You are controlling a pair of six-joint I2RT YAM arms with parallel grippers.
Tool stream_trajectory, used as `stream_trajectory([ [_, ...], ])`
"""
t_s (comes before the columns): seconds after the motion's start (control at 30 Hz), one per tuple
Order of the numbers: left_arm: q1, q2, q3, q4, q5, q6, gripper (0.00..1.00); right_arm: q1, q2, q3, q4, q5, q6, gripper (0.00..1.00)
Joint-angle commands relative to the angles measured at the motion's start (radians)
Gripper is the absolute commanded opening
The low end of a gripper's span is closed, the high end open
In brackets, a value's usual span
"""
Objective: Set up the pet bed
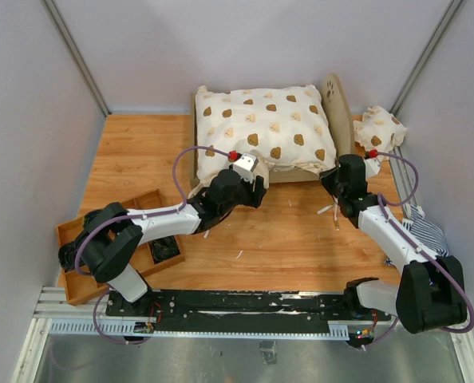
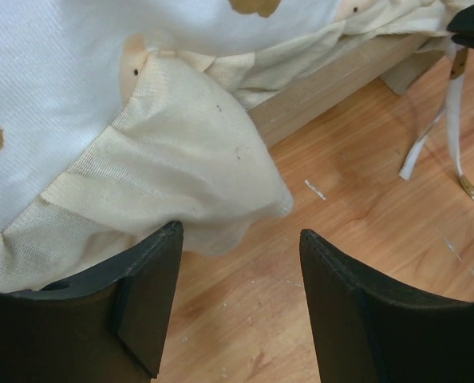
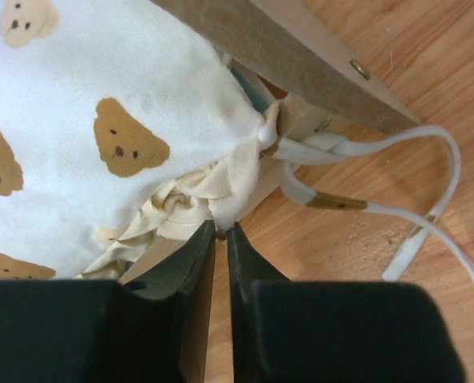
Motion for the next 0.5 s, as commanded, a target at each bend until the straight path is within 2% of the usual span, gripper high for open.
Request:
stream_trajectory([
  [0.0, 0.0, 0.043, 0.042, 0.036, -0.097, 0.018, 0.6, 0.016, -0.012, -0.012, 0.038, 0.063, -0.031, 0.03],
  [0.07, 0.0, 0.05, 0.04, 0.029, -0.138, 0.044, 0.45, 0.016, -0.038, -0.016, 0.026, 0.095, -0.079, 0.0],
  [0.13, 0.0, 0.046, 0.037, 0.003, -0.179, 0.059, 0.2, 0.016, -0.068, -0.033, 0.025, 0.136, -0.127, 0.0],
  [0.2, 0.0, 0.034, 0.029, -0.021, -0.203, 0.072, 0.02, 0.015, -0.1, -0.051, 0.035, 0.17, -0.168, 0.0],
  [0.47, 0.005, -0.036, 0.002, -0.07, -0.224, 0.076, 0.0, -0.004, -0.174, -0.094, 0.056, 0.181, -0.322, 0.0],
])
